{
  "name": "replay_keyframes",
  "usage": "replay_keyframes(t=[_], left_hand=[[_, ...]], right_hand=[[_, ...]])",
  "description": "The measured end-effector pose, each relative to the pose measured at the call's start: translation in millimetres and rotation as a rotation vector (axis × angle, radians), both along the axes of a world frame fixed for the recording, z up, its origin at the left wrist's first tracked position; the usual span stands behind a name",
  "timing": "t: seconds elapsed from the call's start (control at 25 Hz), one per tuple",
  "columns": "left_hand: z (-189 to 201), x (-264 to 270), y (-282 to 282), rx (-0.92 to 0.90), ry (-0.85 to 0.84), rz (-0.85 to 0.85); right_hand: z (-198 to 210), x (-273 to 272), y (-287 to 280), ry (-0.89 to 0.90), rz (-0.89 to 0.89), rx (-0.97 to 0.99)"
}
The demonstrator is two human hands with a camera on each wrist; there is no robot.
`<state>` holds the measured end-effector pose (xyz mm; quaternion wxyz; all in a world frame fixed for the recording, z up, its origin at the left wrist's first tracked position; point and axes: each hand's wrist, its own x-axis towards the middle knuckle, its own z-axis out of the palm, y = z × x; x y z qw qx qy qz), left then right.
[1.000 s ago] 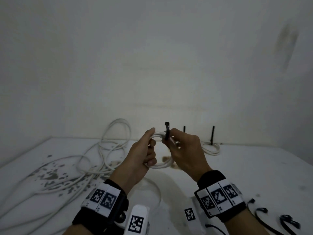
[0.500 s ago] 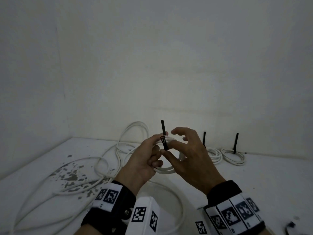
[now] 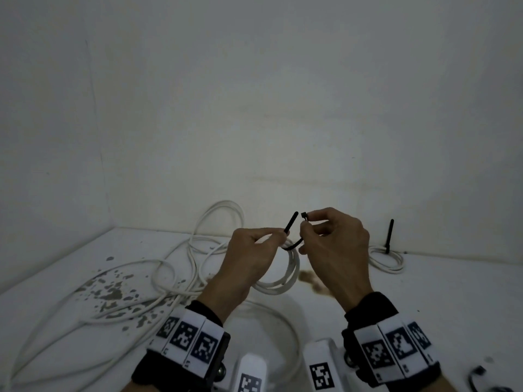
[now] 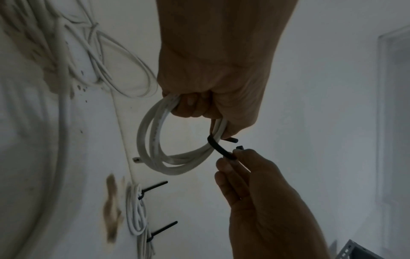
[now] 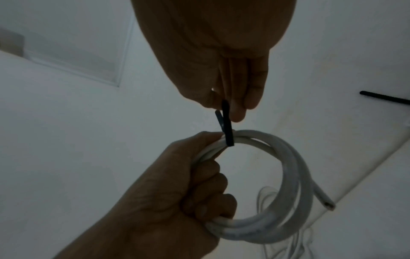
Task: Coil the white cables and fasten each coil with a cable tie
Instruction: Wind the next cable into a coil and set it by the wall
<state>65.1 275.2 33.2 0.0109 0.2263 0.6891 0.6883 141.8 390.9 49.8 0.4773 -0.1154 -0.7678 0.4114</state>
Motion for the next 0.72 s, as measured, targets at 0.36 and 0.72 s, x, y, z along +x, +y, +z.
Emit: replay_keyframes(t=[0.36, 0.72], left_hand=[[-0.3, -1.9, -2.0, -0.168, 0.241, -0.004], [-0.3, -4.5, -7.5, -0.288, 0.423, 0.077]], right_hand=[[-3.8, 2.0, -2.1, -0.023, -0.045, 0.104], [-6.1, -1.2, -4.3, -0.035, -0.03, 0.347]])
